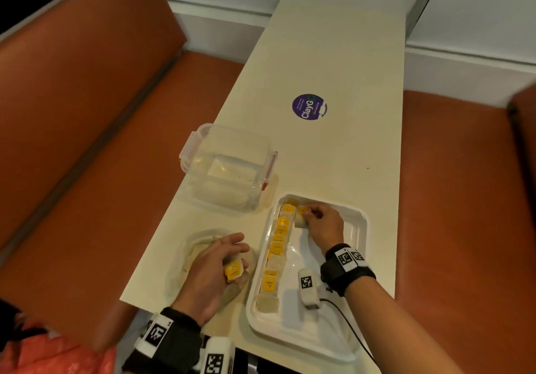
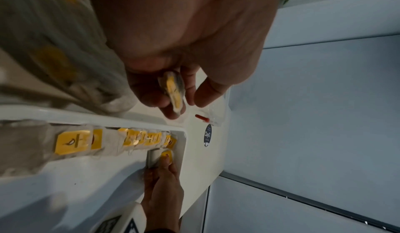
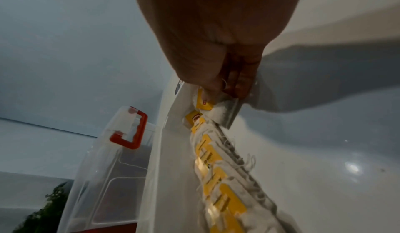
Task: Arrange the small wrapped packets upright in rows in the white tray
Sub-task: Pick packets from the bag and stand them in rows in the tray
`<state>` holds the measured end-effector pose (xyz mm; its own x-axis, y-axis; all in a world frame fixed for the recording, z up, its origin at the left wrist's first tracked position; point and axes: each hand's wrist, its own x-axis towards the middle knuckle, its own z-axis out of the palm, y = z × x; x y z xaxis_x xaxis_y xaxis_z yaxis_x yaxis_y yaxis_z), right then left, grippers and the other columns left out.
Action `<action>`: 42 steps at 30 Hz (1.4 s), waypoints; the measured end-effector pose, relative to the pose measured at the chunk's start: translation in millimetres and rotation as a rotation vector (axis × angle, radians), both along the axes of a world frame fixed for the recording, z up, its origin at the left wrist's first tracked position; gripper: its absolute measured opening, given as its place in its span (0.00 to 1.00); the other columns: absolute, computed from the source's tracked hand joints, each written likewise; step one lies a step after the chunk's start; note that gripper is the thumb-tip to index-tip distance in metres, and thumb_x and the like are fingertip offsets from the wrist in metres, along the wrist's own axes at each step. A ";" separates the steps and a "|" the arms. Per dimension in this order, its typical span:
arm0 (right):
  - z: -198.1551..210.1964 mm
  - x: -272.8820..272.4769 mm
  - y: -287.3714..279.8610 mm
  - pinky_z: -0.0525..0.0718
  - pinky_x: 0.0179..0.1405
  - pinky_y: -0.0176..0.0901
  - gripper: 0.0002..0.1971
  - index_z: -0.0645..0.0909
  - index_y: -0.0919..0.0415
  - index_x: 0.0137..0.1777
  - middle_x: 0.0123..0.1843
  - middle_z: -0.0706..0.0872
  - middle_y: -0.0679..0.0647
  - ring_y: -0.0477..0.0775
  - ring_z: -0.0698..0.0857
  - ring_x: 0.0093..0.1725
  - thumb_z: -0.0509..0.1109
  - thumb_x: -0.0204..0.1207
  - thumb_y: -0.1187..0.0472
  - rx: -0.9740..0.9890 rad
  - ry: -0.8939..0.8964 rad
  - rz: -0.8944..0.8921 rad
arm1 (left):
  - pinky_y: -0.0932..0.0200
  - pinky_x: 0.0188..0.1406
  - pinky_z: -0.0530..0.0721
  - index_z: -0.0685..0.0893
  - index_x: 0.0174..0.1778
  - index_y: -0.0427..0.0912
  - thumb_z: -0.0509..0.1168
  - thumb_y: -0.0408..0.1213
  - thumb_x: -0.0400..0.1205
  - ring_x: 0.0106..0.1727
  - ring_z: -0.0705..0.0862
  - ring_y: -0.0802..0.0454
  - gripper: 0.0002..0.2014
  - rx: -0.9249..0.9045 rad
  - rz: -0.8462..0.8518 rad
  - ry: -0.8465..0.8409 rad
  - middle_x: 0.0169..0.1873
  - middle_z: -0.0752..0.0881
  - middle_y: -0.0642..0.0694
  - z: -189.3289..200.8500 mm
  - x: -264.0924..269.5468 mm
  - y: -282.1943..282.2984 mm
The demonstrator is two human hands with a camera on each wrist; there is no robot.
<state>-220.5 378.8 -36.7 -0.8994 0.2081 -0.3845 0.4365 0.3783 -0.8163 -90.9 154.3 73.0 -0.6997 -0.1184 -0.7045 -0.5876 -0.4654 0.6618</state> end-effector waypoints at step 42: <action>92.0 59.7 -2.2 0.87 0.44 0.36 0.14 0.91 0.43 0.54 0.52 0.93 0.38 0.45 0.89 0.43 0.83 0.74 0.62 -0.159 0.115 0.168 | 0.43 0.62 0.88 0.83 0.72 0.36 0.59 0.16 0.85 0.64 0.92 0.35 0.22 0.157 -0.046 0.019 0.62 0.92 0.33 10.0 -3.4 2.4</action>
